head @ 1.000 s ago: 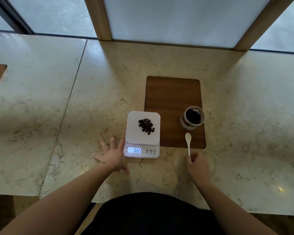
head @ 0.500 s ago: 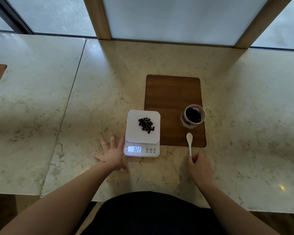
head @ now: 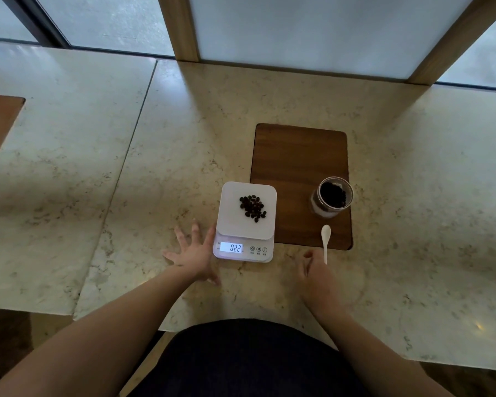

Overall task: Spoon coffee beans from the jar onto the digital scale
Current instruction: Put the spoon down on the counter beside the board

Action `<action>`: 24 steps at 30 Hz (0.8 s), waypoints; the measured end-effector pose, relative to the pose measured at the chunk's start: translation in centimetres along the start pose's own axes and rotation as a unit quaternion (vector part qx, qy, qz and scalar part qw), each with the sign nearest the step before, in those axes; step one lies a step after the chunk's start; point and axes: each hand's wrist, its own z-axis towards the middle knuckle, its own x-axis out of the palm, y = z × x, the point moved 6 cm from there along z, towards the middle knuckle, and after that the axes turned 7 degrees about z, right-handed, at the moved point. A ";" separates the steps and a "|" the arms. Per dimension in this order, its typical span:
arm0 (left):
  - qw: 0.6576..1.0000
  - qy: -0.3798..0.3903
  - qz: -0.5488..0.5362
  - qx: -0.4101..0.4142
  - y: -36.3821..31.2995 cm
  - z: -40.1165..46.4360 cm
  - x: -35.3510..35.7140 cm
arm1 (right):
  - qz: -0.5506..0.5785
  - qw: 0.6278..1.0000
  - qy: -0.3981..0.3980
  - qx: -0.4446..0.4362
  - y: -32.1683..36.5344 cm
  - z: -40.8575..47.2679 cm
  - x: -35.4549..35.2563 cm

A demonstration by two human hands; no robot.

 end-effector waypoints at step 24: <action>1.000 -0.001 0.003 -0.010 0.1 0.4 0.2 | -0.204 0.949 0.223 -0.090 4.6 -2.8 5.3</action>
